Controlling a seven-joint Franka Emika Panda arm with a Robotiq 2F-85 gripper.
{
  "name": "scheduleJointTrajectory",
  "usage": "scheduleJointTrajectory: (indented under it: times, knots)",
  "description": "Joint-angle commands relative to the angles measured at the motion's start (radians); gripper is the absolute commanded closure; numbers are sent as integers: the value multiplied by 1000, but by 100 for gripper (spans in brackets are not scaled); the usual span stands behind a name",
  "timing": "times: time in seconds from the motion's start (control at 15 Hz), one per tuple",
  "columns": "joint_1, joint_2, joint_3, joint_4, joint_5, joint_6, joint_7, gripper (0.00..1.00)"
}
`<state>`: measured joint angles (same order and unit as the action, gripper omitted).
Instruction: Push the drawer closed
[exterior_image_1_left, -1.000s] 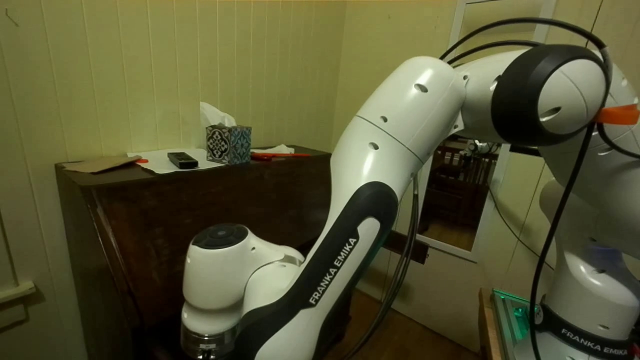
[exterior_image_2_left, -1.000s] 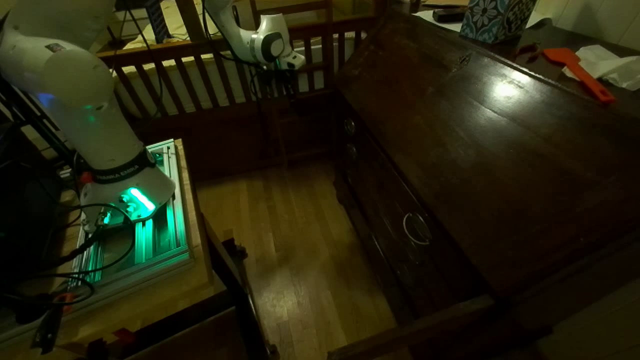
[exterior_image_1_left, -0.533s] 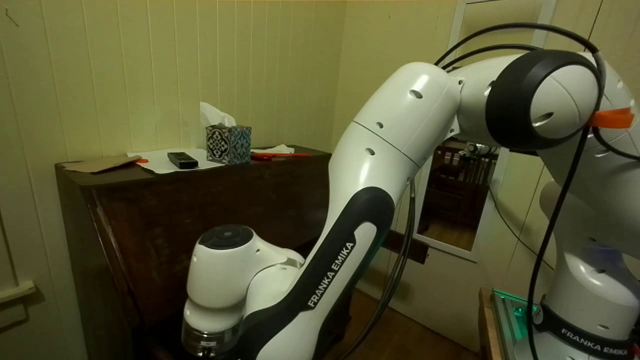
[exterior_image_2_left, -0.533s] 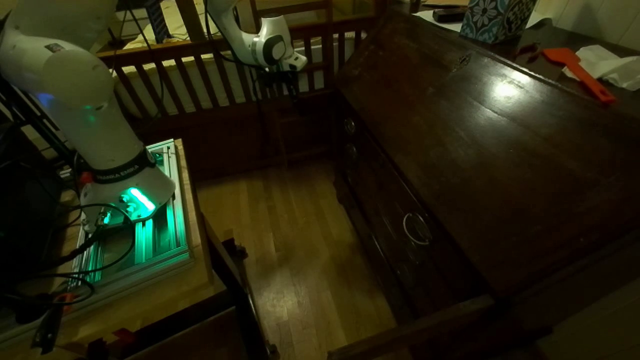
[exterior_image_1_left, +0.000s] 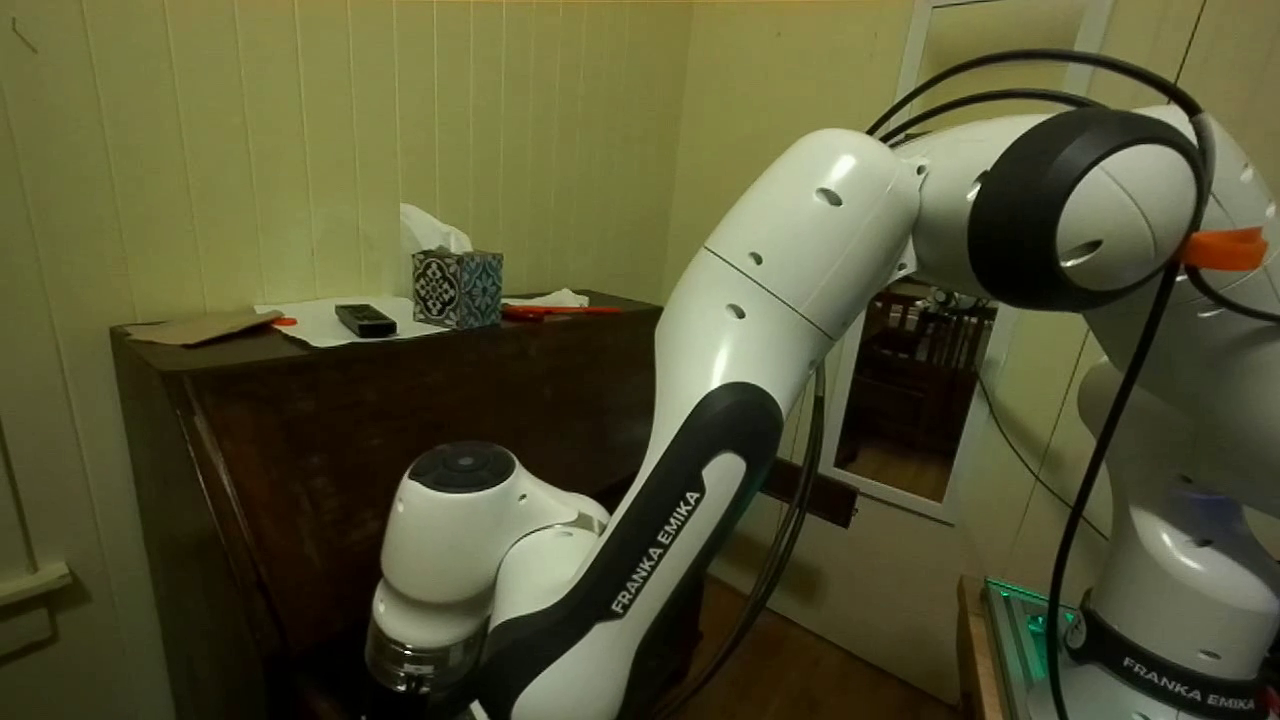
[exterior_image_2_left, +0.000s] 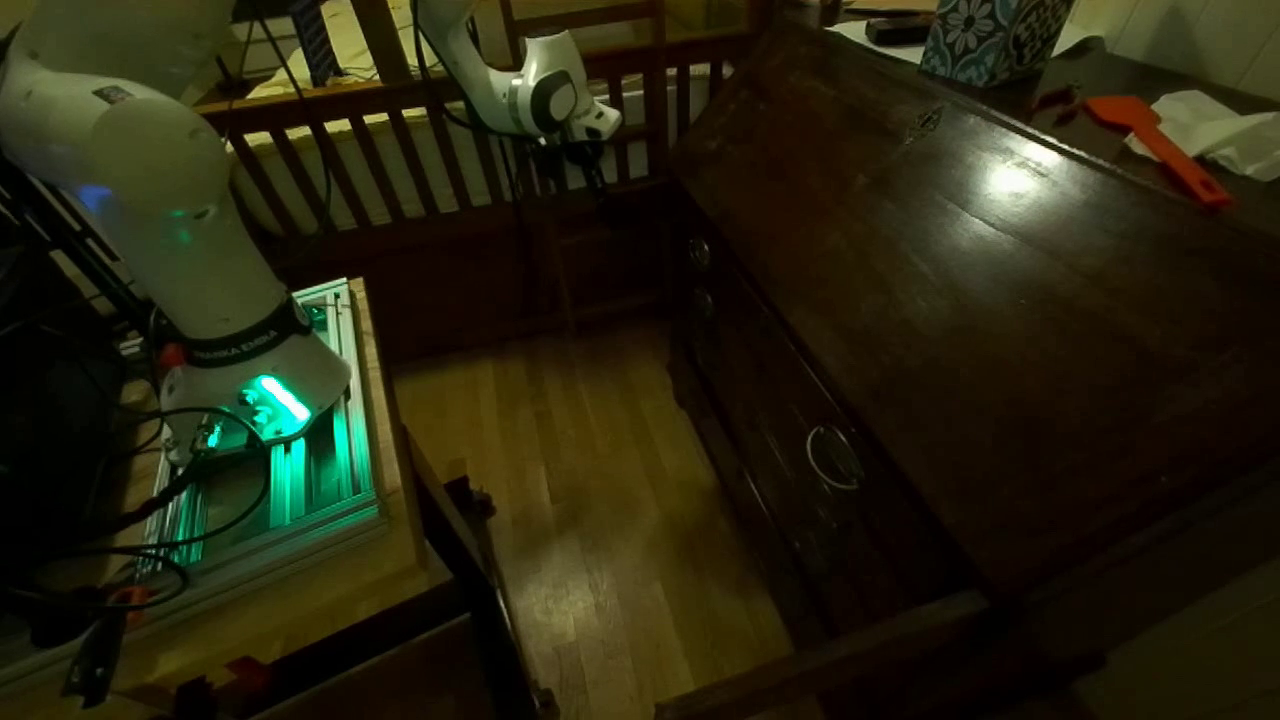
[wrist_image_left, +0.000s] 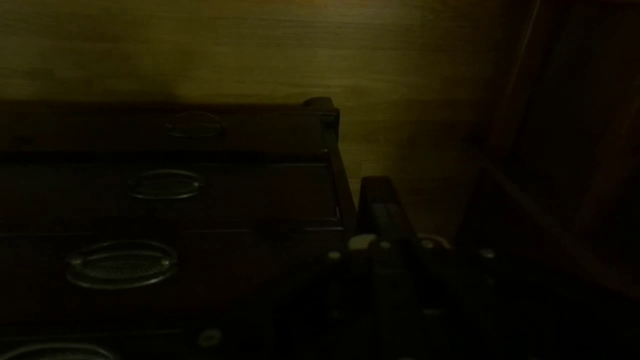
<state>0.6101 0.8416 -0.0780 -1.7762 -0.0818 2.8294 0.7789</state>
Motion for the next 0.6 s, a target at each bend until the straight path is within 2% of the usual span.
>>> scheduleJointTrajectory:
  times: [0.0, 0.27, 0.53]
  knots:
    - [-13, 38, -29, 50, 5, 49, -38, 100]
    - [-29, 81, -41, 113, 11, 68, -67, 100]
    - [-74, 135, -19, 198, 30, 77, -101, 100]
